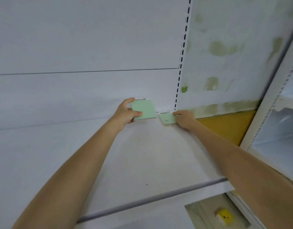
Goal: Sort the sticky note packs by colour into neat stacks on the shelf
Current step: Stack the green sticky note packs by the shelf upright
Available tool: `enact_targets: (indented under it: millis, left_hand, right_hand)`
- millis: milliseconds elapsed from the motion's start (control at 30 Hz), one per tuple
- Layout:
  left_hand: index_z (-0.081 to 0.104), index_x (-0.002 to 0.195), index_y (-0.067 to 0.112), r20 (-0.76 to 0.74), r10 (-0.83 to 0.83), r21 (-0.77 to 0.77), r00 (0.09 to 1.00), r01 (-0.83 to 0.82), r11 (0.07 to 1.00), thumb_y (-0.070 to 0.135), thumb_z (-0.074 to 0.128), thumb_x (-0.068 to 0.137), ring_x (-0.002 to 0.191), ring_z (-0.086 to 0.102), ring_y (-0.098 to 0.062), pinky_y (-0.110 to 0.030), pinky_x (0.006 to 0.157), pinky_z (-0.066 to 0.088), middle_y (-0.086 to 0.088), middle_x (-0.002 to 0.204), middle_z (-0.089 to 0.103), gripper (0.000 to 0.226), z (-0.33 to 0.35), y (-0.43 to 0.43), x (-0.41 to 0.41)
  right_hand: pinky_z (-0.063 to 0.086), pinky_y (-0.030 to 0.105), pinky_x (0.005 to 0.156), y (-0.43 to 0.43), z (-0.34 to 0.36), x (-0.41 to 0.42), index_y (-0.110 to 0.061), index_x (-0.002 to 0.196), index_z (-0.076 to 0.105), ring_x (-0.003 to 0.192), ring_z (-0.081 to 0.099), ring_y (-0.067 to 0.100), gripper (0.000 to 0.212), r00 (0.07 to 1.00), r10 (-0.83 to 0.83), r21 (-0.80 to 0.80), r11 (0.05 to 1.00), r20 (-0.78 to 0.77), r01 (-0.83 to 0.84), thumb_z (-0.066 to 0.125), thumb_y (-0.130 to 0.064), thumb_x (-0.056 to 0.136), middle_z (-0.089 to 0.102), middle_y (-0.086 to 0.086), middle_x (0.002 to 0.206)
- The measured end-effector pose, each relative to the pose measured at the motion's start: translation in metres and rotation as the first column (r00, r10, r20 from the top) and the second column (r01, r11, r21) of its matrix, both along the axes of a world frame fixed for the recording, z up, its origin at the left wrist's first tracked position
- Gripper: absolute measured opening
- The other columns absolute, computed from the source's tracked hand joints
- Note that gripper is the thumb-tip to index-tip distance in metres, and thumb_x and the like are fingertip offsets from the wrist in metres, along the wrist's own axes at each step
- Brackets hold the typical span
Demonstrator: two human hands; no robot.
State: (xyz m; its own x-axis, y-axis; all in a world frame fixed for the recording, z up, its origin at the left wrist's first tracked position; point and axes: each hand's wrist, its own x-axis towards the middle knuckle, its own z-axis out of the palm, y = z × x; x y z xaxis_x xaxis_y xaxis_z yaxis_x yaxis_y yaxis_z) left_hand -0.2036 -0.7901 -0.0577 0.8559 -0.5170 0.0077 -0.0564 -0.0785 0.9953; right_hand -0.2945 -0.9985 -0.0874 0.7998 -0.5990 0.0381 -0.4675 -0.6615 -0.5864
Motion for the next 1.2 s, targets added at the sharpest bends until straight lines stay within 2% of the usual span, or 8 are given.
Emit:
enact_targets:
  millis: [133,233,333,467,567,667,867,1200]
  left_hand:
    - [0.041,0.135,0.022,-0.024,0.028,-0.003,0.999,-0.028,1.0,-0.003,0.065,0.079,0.076,0.054,-0.013,-0.024,0.067,0.046,-0.009,0.104,0.054,0.066,0.006,-0.028,-0.012]
    - [0.039,0.137,0.02,-0.035,0.033,-0.006,0.999,-0.033,0.999,-0.003,0.064,0.08,0.088,0.055,-0.018,-0.023,0.067,0.046,-0.007,0.108,0.052,0.066,0.011,-0.05,-0.019]
    - [0.038,0.137,0.021,-0.034,0.035,0.001,0.999,-0.035,0.999,-0.004,0.064,0.08,0.098,0.052,-0.021,-0.023,0.069,0.046,-0.007,0.114,0.05,0.066,0.011,-0.071,-0.021]
    - [0.047,0.128,0.015,0.009,0.043,0.074,0.999,-0.044,0.996,0.0,0.065,0.08,0.1,0.054,-0.023,-0.028,0.07,0.048,-0.013,0.124,0.053,0.054,-0.004,-0.096,-0.025]
    - [0.061,0.111,0.008,0.326,0.075,0.286,0.942,-0.174,0.942,0.014,0.066,0.082,0.108,0.054,-0.023,-0.032,0.092,0.045,-0.009,0.119,0.057,0.03,-0.02,-0.107,-0.031]
    - [0.066,0.102,0.016,0.548,-0.017,0.413,0.836,-0.253,0.875,0.029,0.056,0.086,0.122,0.045,-0.024,-0.03,0.098,0.038,-0.01,0.126,0.051,0.023,-0.035,-0.111,-0.041]
    - [0.056,0.123,0.023,0.615,-0.23,0.546,0.754,-0.197,0.814,0.026,0.05,0.087,0.128,0.037,-0.024,-0.029,0.105,0.029,-0.005,0.131,0.046,0.037,-0.05,-0.099,-0.04]
    - [0.054,0.128,0.01,0.611,-0.281,0.541,0.74,-0.132,0.83,0.02,0.054,0.091,0.13,0.041,-0.021,-0.02,0.105,0.025,-0.016,0.135,0.047,0.039,-0.041,-0.086,-0.044]
  right_hand:
    - [0.019,0.038,0.114,-0.007,0.0,-0.01,-0.012,0.143,0.027,0.138,0.025,0.036,0.051,0.996,0.046,-0.044,0.998,-0.083,-0.049,0.037,-0.03,0.096,0.03,0.021,0.148]
    - [0.022,0.043,0.113,-0.005,-0.005,-0.032,-0.009,0.141,0.028,0.138,0.024,0.035,0.072,0.987,0.118,-0.06,0.99,-0.112,-0.125,0.047,-0.053,0.087,0.029,0.02,0.147]
    - [0.015,0.043,0.117,0.01,-0.014,-0.057,-0.01,0.144,0.019,0.143,0.013,0.031,0.084,0.954,0.236,-0.147,0.953,-0.183,-0.264,0.046,-0.061,0.083,0.018,0.013,0.153]
    - [0.017,0.041,0.115,0.028,-0.01,-0.075,-0.014,0.135,0.035,0.142,0.016,0.03,0.068,0.935,0.273,-0.196,0.928,-0.225,-0.318,0.037,-0.06,0.086,0.02,0.011,0.153]
    - [0.013,0.039,0.117,0.032,-0.007,-0.08,-0.014,0.138,0.033,0.144,0.012,0.028,0.066,0.928,0.276,-0.235,0.913,-0.251,-0.335,0.032,-0.058,0.089,0.018,0.012,0.154]
    - [0.012,0.038,0.117,0.033,-0.006,-0.083,-0.013,0.137,0.034,0.144,0.013,0.027,0.065,0.924,0.286,-0.265,0.898,-0.254,-0.35,0.03,-0.057,0.09,0.021,0.013,0.153]
    - [0.027,0.039,0.107,0.036,-0.005,-0.086,-0.011,0.118,0.05,0.129,0.034,0.031,0.056,0.939,0.258,-0.327,0.888,-0.227,-0.323,0.034,-0.056,0.089,0.043,0.013,0.133]
    - [0.023,0.04,0.111,0.035,-0.007,-0.086,-0.012,0.124,0.047,0.132,0.028,0.031,0.057,0.935,0.267,-0.327,0.884,-0.233,-0.334,0.033,-0.055,0.09,0.038,0.012,0.138]
